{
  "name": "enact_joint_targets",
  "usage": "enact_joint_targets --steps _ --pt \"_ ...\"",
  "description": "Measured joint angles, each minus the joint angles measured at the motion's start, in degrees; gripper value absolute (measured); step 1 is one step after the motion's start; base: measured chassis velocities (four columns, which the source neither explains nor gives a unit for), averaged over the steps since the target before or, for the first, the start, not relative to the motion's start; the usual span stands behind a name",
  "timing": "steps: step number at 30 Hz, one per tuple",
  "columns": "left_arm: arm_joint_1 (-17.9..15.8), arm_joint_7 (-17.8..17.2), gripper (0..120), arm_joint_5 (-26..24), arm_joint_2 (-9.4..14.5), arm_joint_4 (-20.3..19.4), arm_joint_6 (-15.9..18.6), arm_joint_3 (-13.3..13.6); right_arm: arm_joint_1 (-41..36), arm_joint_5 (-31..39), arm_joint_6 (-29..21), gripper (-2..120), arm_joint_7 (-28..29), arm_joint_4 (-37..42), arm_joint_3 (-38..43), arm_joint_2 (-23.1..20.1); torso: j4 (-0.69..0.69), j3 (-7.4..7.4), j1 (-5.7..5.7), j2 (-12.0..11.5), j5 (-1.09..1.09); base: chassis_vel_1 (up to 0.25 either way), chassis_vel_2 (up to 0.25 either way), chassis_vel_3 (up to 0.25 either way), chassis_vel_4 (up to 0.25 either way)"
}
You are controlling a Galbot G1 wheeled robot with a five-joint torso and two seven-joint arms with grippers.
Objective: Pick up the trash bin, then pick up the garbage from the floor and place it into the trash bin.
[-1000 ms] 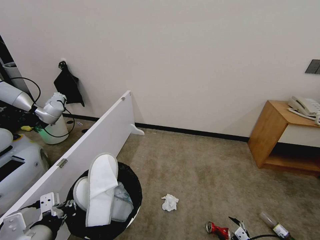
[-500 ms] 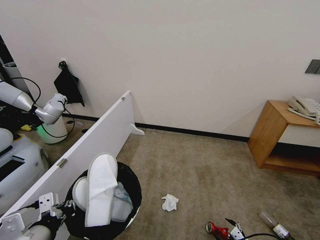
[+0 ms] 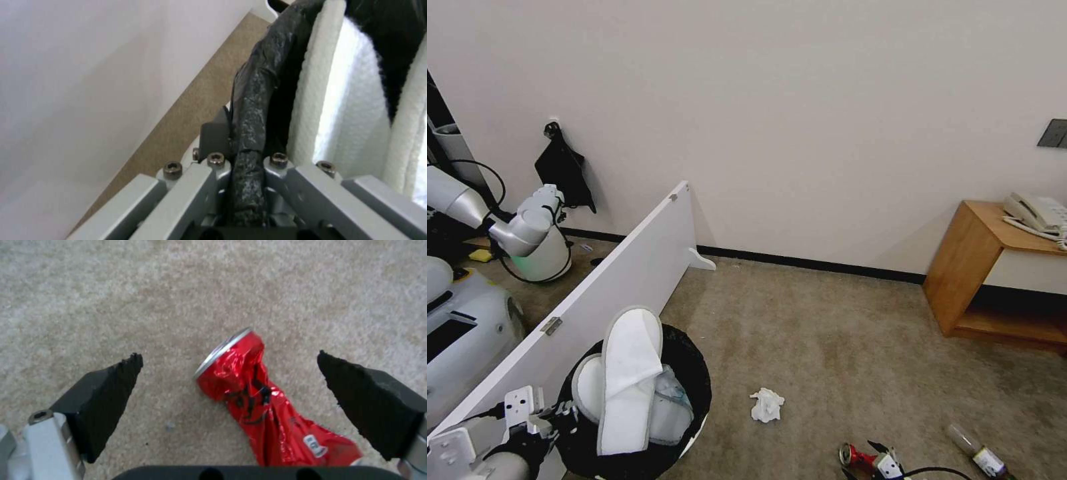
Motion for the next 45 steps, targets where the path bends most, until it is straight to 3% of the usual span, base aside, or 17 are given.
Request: enact_joint_targets --steps 32,35,38,39,42,45 --pt "0.0 -0.1 2 -0.2 -0.5 -0.4 0.1 -0.1 4.4 0.6 0.5 98 -1.6 -6.3 0.5 2.3 0.0 0.0 0.0 0.0 0.0 0.0 0.0 0.0 0.0" --pt "-0.2 -0.1 2 -0.2 -0.4 -0.3 0.1 -0.1 4.6 0.5 0.5 83 -2.1 -6.7 0.4 2.0 0.0 0.0 0.0 0.0 0.0 0.0 0.0 0.0 0.0" --pt "-0.2 -0.1 2 -0.2 -0.5 -0.3 0.1 -0.1 4.6 0.5 0.5 80 -2.2 -6.7 0.4 1.9 -0.01 0.0 0.0 0.0 0.0 0.0 0.0 0.0 0.0" --pt "-0.2 -0.1 2 -0.1 -0.7 -0.2 0.1 0.0 4.7 0.4 0.5 70 -2.3 -6.7 0.2 1.5 -0.01 0.0 0.0 0.0 -0.01 0.0 0.0 0.0 0.0" --pt "-0.3 -0.1 2 -0.1 -0.8 -0.1 0.1 0.0 4.7 0.4 0.5 64 -2.3 -6.7 0.1 1.3 -0.01 0.0 0.0 0.0 0.0 0.0 0.0 0.0 0.0" --pt "-0.5 -0.1 2 -0.2 -0.8 0.0 0.1 0.0 5.0 0.5 0.5 50 -2.8 -6.9 -0.3 0.9 0.0 0.0 0.0 0.0 -0.01 0.0 0.0 0.0 0.0"
